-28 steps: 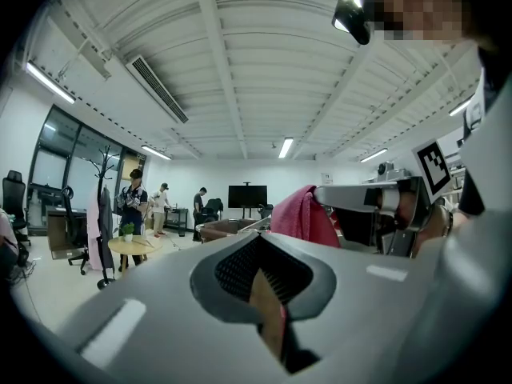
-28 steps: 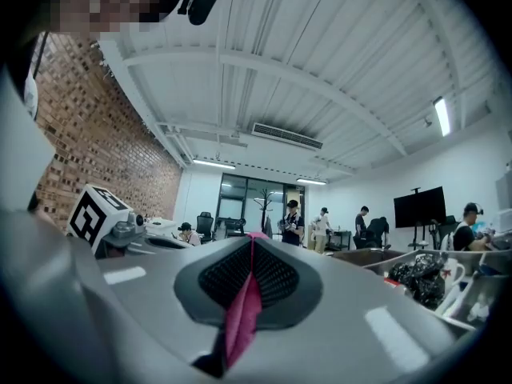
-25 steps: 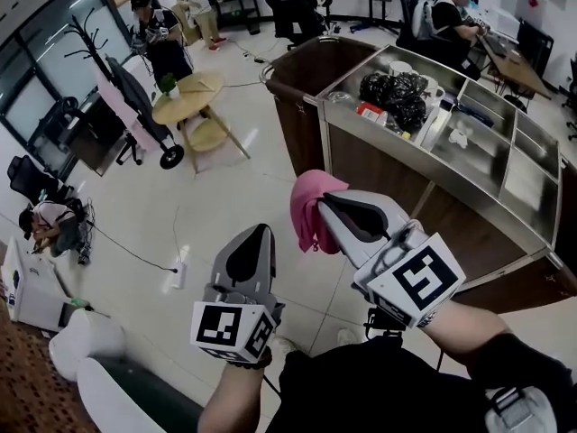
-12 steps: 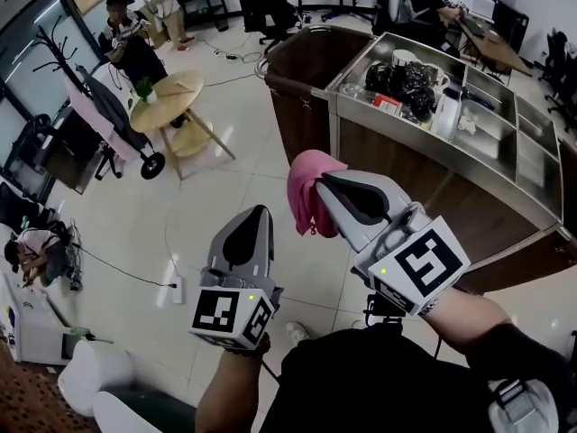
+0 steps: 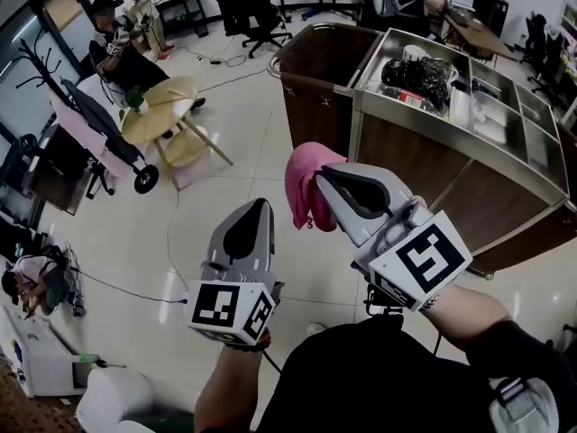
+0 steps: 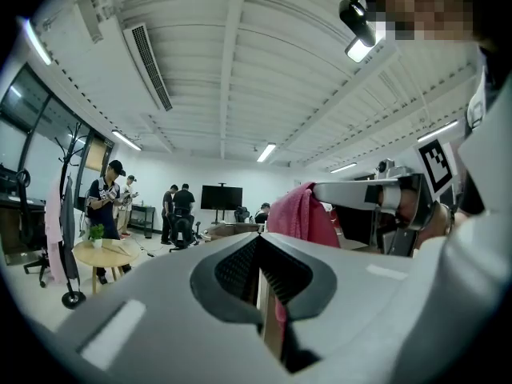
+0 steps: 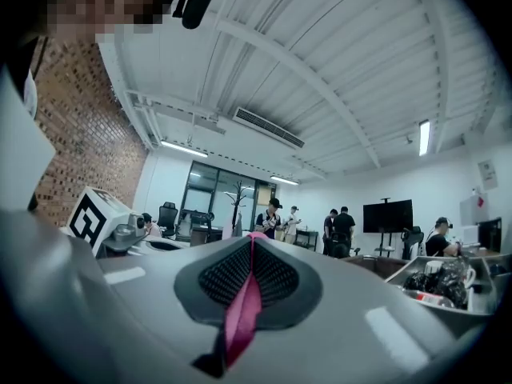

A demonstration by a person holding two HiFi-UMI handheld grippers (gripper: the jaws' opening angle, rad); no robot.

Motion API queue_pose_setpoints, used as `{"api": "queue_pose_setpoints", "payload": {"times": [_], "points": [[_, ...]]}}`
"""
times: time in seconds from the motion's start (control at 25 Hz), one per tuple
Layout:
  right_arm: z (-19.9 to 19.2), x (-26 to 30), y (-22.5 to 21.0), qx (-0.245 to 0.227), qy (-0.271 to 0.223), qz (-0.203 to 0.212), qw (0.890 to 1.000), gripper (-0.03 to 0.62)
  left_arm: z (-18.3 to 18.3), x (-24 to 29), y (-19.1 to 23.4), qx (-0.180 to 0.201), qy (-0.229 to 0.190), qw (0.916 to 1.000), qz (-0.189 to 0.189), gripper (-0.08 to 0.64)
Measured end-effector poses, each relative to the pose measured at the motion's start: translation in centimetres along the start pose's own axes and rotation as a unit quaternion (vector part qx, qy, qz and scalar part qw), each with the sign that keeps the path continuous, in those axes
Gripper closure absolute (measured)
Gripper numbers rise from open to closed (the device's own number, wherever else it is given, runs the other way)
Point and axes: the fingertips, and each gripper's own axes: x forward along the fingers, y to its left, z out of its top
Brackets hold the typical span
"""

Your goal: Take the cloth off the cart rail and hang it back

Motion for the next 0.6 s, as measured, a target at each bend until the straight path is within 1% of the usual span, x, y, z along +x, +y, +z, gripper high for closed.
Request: {"api": "queue_pose_setpoints", "payload": {"times": [0.16,0.24,0.28,0.4,0.44,0.6], "points": [[0.6,2.6,2.0,-0.003,0.006,-0.014,1.000,0.586,0.6,-1.3,2.9,-0.004,-0.003,0.9998,-0.017,0.560],[0.3,3.5,3.1,0.006,0.026,-0.025,0.999,0.586,0.9,-2.0,4.2,-0.008,-0.008,0.9997,-0.021,0.560],[0.3,4.0,3.6,0.002,0.025,-0.027,0.999,0.585,1.0,-2.4,4.8,-0.010,-0.010,0.9997,-0.022,0.560],[2.0,6.6,4.8,-0.055,-0.030,-0.021,0.998,0.586,1.3,-3.3,7.2,-0.018,-0.016,0.9993,-0.029,0.560],[2.3,7.4,5.0,-0.064,-0.036,-0.021,0.997,0.586,1.5,-3.4,7.9,-0.020,-0.018,0.9992,-0.031,0.560],[1.9,8.2,4.0,-0.063,-0.030,-0.030,0.997,0.584,0.9,-2.3,8.7,-0.023,-0.019,0.9989,-0.037,0.560]]}}
